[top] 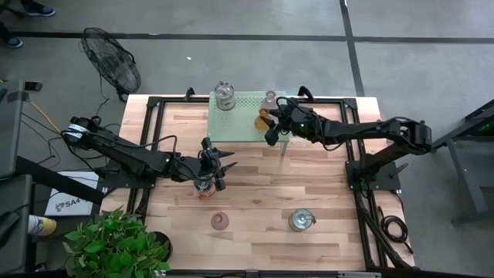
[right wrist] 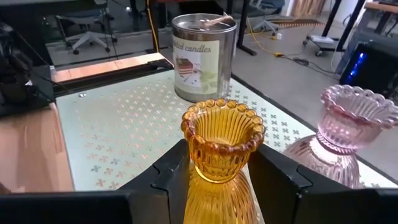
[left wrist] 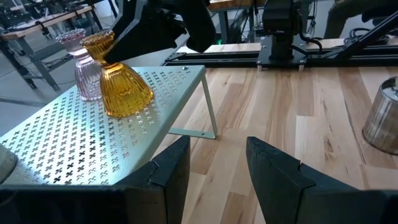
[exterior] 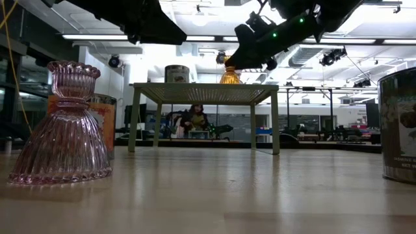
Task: Pick & Place candle stick holders
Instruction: Put the yellow glass candle holder on the shelf
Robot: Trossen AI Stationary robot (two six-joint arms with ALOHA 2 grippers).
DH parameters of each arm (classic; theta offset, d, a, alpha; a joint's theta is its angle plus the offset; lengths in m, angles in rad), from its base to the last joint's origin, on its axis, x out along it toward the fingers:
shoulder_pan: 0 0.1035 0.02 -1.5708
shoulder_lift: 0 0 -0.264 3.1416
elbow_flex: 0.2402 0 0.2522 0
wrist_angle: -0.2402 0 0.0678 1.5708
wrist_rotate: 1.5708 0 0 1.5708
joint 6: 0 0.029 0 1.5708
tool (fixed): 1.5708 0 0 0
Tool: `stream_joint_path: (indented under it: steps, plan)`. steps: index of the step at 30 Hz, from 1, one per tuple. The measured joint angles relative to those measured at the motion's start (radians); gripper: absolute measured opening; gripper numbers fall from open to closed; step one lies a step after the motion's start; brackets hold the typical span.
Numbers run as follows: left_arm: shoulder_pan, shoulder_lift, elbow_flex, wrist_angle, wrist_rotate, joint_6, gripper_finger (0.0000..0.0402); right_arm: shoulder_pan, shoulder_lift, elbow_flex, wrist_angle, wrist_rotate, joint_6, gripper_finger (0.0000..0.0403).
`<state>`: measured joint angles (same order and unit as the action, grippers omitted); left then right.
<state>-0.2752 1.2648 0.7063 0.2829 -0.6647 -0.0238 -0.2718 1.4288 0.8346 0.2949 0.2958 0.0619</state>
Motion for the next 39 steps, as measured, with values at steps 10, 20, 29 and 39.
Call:
stream_joint_path:
  steps: [10,20,29,39]
  plan:
    - [0.000,0.000,0.000,0.004,0.001,0.000,0.0154,-0.001,0.000,0.001,-0.045,0.072,0.026,0.0142]
    - [0.000,0.000,0.000,0.006,0.003,-0.002,0.0154,-0.001,-0.082,0.000,-0.171,0.076,0.075,0.0142]
    - [0.000,0.000,0.000,0.007,0.004,-0.007,0.0154,-0.005,-0.141,-0.002,-0.258,0.081,0.046,0.0142]
    - [0.000,0.000,-0.001,0.006,0.003,-0.007,0.0154,-0.065,-0.142,-0.002,-0.270,0.009,-0.003,0.0142]
